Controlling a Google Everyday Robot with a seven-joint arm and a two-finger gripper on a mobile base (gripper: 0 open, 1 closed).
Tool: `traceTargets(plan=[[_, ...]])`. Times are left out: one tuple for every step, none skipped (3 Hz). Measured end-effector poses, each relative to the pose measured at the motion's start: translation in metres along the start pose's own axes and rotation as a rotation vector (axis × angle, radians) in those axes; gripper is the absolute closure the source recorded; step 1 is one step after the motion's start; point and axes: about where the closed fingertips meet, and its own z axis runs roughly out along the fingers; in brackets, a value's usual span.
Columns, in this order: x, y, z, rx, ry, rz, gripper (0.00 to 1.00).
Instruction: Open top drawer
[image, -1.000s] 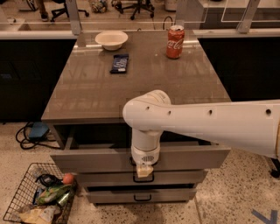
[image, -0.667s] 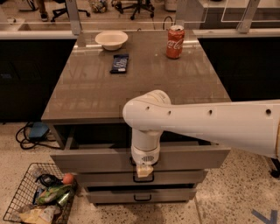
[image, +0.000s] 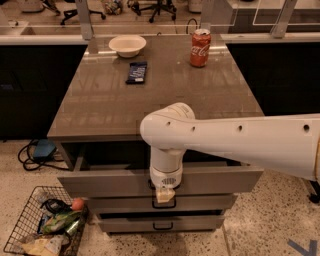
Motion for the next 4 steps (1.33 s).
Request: traceTargets(plan=[[0.0, 0.0, 0.0, 0.0, 0.0, 0.0, 1.0], [0.0001, -0.0001, 0.001, 0.0, 0.0, 0.0, 1.0], [0.0001, -0.0001, 0.0009, 0.0, 0.0, 0.0, 1.0], [0.0001, 0.0, 0.0009, 0.0, 0.0, 0.0, 1.0]])
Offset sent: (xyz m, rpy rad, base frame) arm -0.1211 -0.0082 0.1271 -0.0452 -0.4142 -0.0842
